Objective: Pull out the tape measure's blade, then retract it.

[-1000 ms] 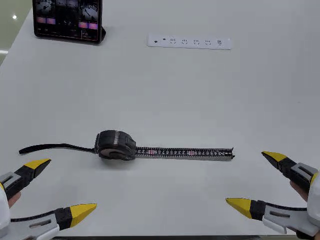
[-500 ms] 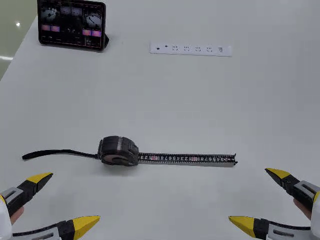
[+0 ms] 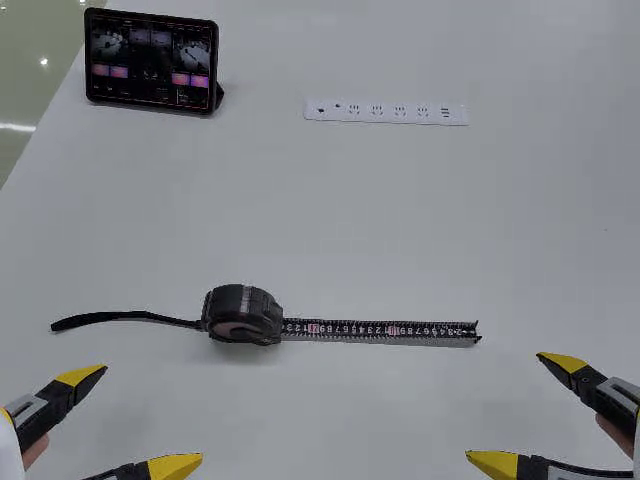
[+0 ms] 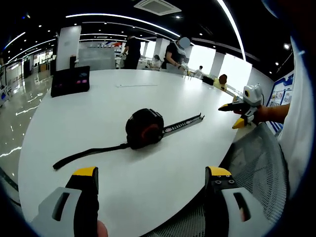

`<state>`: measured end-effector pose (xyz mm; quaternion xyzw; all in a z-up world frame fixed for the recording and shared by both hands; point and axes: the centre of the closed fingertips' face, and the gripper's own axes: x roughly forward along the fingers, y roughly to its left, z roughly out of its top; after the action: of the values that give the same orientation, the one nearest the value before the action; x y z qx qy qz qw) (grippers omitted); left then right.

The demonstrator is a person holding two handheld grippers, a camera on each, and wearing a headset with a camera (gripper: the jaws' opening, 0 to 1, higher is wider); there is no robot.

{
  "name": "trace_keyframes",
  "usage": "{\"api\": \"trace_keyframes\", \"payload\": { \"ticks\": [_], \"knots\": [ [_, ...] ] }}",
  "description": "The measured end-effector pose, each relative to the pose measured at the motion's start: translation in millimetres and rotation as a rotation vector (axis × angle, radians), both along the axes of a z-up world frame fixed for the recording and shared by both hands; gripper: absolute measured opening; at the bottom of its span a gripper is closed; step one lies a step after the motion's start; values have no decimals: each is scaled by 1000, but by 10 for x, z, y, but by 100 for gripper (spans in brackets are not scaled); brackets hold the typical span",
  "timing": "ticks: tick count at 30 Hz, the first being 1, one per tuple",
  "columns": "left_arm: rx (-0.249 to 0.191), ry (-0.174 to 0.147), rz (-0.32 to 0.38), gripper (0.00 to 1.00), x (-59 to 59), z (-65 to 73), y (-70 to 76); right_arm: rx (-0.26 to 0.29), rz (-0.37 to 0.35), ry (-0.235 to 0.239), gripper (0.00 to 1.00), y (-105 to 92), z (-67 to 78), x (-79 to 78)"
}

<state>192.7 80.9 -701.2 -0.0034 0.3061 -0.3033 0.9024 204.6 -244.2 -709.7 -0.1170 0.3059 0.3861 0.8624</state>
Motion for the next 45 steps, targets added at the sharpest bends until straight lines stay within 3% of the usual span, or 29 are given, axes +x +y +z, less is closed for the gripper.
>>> {"api": "trace_keyframes", "payload": {
  "ticks": [27, 45],
  "knots": [
    [-2, -12, -7, 87, 36, 30, -117, -4, 4, -8, 81, -14, 24, -2],
    [21, 6, 3, 87, 285, -18, -256, -26, 34, -18, 80, -68, 48, 149]
  ]
}}
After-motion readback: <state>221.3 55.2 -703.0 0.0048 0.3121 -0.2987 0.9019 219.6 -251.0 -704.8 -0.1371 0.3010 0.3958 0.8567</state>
